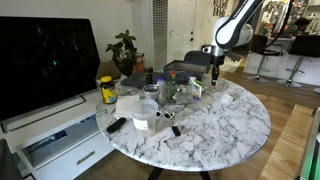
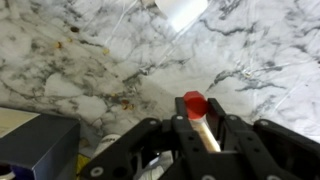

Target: Place the orange cap on the green bottle

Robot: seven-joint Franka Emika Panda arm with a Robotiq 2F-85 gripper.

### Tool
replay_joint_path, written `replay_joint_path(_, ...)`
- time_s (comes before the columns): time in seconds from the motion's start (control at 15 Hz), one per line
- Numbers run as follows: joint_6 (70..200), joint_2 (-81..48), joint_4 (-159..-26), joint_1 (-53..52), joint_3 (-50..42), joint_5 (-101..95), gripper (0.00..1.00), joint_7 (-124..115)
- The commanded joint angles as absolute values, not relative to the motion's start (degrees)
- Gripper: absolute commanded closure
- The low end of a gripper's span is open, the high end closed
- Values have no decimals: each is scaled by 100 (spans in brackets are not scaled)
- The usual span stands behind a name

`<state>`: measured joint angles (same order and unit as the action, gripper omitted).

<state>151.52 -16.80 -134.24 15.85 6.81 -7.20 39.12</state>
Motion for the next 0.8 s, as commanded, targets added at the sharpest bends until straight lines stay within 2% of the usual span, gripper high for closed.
replay_joint_path(0.0, 14295, -492, -13799, 982, 435, -1058, 93, 3757)
replay_joint_path(0.33, 13409, 371, -13417, 317, 492, -1119, 93, 4055)
replay_joint_path(0.73, 13362, 110, -12663, -381, 608, -999, 93, 4741)
